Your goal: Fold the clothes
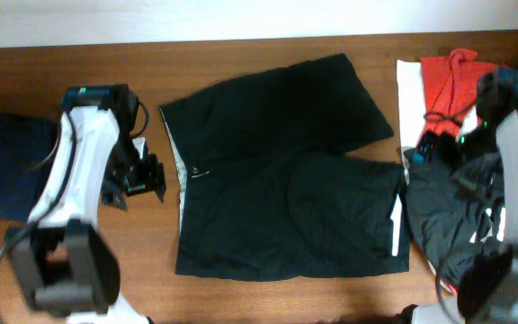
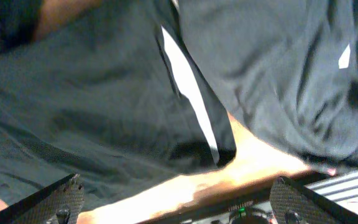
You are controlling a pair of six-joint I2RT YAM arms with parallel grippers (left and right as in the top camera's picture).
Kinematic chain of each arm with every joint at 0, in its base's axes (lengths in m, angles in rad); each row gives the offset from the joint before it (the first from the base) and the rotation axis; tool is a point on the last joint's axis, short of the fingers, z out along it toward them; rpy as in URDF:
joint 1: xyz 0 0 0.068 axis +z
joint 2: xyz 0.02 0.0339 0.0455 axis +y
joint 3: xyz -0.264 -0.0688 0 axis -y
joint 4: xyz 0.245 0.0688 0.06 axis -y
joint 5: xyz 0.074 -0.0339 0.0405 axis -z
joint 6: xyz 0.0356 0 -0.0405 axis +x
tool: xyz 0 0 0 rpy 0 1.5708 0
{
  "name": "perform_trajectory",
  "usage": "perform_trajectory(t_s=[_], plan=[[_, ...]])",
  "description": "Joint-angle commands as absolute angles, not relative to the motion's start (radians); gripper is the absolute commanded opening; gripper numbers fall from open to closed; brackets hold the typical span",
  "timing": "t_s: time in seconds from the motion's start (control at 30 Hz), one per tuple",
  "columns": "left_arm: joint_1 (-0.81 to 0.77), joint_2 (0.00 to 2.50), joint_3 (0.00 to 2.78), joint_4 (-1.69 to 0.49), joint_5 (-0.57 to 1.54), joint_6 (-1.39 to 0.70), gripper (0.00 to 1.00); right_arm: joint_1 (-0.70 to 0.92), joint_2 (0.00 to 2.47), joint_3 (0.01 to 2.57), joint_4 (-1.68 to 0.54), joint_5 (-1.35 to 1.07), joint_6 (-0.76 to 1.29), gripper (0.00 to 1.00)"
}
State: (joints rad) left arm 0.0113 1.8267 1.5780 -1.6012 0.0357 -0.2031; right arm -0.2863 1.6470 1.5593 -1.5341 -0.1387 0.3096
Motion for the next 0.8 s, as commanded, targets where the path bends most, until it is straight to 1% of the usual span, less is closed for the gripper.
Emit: perform_trajectory(t_s=[0.0, 0.07, 0.13, 0.2, 0.23, 0.3, 0.33, 0.4, 0.5, 0.57, 0.77], plan=[[0.009, 1.555, 1.394, -1.477, 0.012, -0.275, 0.7, -0.282, 1.426, 1.317, -1.459, -0.142, 0.455, 0.99], [0.009, 1.409, 1.258, -1.363, 0.065, -0.285, 0.7, -0.282, 1.304, 1.156, -1.407, -0.184, 0.517, 1.0], [0.009, 1.31, 1.127, -1.273, 0.099, -0.38, 0.7, -0.282, 1.225, 1.019, -1.369, -0.199, 0.564, 0.97], [0.009, 1.264, 1.0, -1.2, 0.198, -0.433, 0.7, -0.282, 1.209, 0.918, -1.333, -0.218, 0.592, 0.97], [0.009, 1.263, 0.923, -1.161, 0.269, -0.479, 0.7, -0.282, 1.209, 0.839, -1.287, -0.218, 0.637, 0.97], [0.009, 1.264, 0.795, -1.092, 0.315, -0.563, 0.7, -0.282, 1.209, 0.748, -1.21, -0.241, 0.673, 0.96], [0.009, 1.264, 0.742, -1.065, 0.316, -0.609, 0.7, -0.282, 1.209, 0.679, -1.138, -0.255, 0.707, 0.94], [0.009, 1.264, 0.648, -0.991, 0.337, -0.671, 0.7, -0.282, 1.209, 0.592, -1.038, -0.263, 0.752, 0.86], [0.009, 1.264, 0.588, -0.856, 0.356, -0.709, 0.7, -0.282, 1.21, 0.54, -0.93, -0.254, 0.754, 0.85], [0.009, 1.264, 0.57, -0.833, 0.355, -0.76, 0.7, -0.282, 1.214, 0.539, -0.939, -0.255, 0.754, 0.86], [0.009, 1.264, 0.554, -0.805, 0.353, -0.76, 0.7, -0.282, 1.213, 0.528, -0.96, -0.25, 0.769, 0.86]])
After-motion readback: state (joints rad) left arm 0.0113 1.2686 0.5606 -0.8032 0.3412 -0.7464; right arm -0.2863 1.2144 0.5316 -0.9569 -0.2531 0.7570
